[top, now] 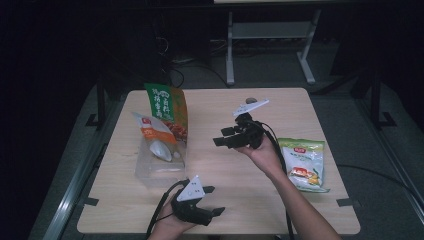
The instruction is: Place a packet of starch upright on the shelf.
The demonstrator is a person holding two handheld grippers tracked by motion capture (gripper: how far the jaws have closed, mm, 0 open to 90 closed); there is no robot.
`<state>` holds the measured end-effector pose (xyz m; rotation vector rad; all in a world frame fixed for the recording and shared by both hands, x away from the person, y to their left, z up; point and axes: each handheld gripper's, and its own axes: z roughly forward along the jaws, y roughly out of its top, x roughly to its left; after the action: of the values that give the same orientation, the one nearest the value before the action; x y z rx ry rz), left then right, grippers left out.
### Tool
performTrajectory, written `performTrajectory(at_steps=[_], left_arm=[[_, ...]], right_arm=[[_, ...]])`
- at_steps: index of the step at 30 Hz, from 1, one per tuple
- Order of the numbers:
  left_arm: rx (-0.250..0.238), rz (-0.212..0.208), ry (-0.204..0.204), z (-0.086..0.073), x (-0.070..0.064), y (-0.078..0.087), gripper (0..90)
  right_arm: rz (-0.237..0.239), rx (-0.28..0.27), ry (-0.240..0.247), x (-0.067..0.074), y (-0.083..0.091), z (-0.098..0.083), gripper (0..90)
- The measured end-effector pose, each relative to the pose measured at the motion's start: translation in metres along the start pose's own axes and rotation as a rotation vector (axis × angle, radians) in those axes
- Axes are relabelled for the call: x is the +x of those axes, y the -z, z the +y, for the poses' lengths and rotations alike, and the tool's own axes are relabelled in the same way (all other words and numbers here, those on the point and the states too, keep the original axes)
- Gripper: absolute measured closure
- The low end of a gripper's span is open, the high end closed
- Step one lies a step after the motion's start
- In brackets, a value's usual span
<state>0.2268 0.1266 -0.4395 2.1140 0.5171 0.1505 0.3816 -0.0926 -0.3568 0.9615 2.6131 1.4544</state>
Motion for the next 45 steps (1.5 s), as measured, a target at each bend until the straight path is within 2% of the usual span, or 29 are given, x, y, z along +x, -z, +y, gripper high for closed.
performTrajectory(at_steps=[14,19,25,32,45], left_arm=[[0.006,-0.008,-0.002,0.004,-0.001,-0.006,29.1],[0.010,-0.009,-0.018,0.007,-0.001,-0.008,29.1],[0.022,-0.018,-0.013,0.009,-0.001,-0.011,29.1],[0.023,-0.027,-0.020,0.017,-0.001,-0.017,29.2],[0.012,-0.046,-0.027,0.033,-0.004,-0.034,29.3]], right_arm=[[-0.035,0.012,-0.044,-0.014,0.028,-0.024,39.8],[-0.051,0.010,-0.062,-0.020,0.040,-0.035,38.6],[-0.073,0.012,-0.083,-0.026,0.057,-0.047,37.8],[-0.102,0.006,-0.107,-0.035,0.075,-0.063,37.0],[-0.168,0.035,-0.158,-0.050,0.103,-0.090,34.5]])
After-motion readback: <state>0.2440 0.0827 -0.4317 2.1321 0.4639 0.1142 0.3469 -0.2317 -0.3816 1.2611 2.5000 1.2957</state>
